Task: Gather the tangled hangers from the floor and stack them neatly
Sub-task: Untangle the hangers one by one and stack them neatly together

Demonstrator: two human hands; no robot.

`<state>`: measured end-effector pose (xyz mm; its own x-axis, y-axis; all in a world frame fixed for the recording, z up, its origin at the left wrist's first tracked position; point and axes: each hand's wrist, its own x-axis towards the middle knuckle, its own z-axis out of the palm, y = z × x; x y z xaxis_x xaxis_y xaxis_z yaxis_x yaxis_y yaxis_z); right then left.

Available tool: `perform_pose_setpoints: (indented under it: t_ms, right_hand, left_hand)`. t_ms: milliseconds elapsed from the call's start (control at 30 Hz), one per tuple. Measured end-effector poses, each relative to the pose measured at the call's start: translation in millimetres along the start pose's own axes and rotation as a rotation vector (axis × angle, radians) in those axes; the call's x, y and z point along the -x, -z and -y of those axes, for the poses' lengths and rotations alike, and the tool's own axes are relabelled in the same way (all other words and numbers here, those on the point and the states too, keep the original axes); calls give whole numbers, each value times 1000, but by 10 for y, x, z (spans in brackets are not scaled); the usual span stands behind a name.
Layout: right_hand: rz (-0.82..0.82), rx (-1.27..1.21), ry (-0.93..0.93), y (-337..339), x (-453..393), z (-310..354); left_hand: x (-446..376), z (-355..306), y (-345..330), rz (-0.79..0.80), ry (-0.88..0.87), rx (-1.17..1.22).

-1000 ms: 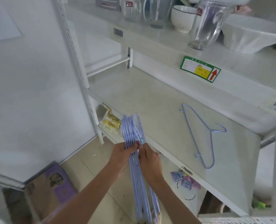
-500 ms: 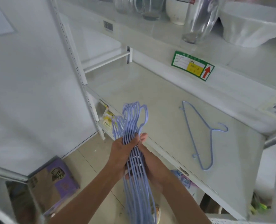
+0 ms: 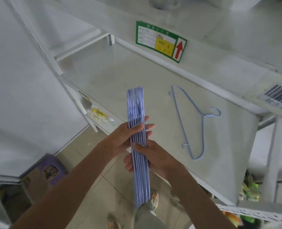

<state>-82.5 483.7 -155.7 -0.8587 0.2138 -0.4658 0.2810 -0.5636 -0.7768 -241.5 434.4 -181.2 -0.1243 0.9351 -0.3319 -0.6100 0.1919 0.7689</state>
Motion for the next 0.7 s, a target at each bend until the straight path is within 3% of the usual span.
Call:
perform_pose_setpoints:
  t_ms: [133, 300, 333, 367, 467, 533, 633, 700]
  right_hand:
    - [-18, -11, 34, 144, 29, -55]
    - [106, -104, -18, 412, -23, -103]
    - [31, -37, -7, 543, -23, -109]
    - [-145, 63, 24, 729, -23, -85]
    - [-913, 409, 123, 1523, 73, 145]
    - [-1248, 765, -16, 2094, 122, 339]
    - [-1311, 1021, -304, 2694, 28, 430]
    - [-1273, 1086, -338, 2887, -74, 358]
  left_hand:
    - [-197, -75, -93, -13, 123, -206]
    - [-351, -151, -155, -21, 12, -139]
    - [-379, -170, -153, -3, 13, -104]
    - [-401, -192, -142, 17, 32, -80]
    - [-424, -232, -98, 82, 126, -86]
    - [-417, -230, -71, 82, 153, -104]
    - [-400, -199, -90, 67, 169, -125]
    - [-375, -175, -103, 53, 177, -107]
